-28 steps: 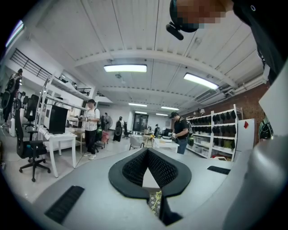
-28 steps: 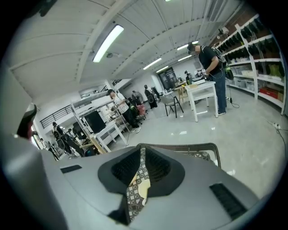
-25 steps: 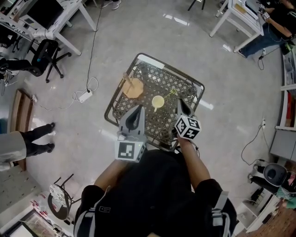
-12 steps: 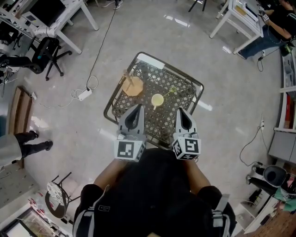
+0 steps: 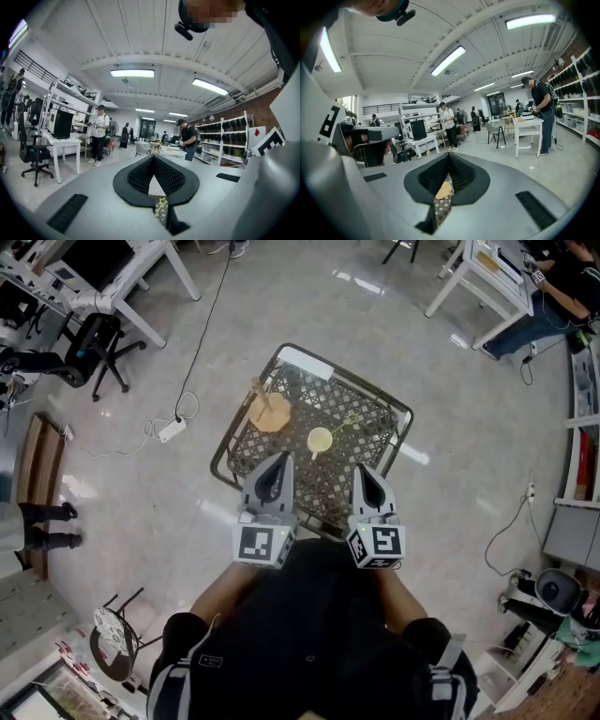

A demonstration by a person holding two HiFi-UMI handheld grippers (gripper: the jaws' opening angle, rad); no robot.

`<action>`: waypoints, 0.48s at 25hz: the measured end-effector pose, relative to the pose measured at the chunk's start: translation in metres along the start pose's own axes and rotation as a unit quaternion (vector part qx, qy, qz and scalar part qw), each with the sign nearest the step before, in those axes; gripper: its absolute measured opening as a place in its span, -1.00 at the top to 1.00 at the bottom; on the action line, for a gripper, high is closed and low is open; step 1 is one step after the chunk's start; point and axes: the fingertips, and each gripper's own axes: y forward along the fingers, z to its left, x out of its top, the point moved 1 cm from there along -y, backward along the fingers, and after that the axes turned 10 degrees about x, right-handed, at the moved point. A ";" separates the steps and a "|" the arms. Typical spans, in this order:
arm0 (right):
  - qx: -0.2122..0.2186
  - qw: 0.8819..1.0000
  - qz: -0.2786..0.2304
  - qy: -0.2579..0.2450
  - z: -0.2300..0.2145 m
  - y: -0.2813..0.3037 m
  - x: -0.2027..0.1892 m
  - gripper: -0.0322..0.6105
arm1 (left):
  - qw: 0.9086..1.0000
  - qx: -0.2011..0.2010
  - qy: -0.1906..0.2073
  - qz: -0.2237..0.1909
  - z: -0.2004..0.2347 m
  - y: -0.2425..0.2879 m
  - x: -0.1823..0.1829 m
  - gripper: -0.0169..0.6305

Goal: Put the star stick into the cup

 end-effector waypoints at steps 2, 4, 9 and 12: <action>-0.001 1.000 -0.003 -0.001 0.001 0.000 0.002 0.87 | 1.000 -0.001 0.005 0.005 0.001 -0.001 -0.001 0.90; -0.002 1.000 -0.004 0.001 0.000 -0.001 0.002 0.87 | 1.000 -0.003 -0.001 0.000 0.000 -0.001 0.000 0.90; -0.001 1.000 -0.008 0.002 -0.001 -0.001 0.003 0.87 | 1.000 -0.011 0.008 0.001 -0.003 -0.001 -0.003 0.90; 0.001 1.000 -0.010 0.000 0.002 0.000 0.003 0.87 | 1.000 -0.008 -0.002 -0.002 -0.001 -0.002 0.001 0.90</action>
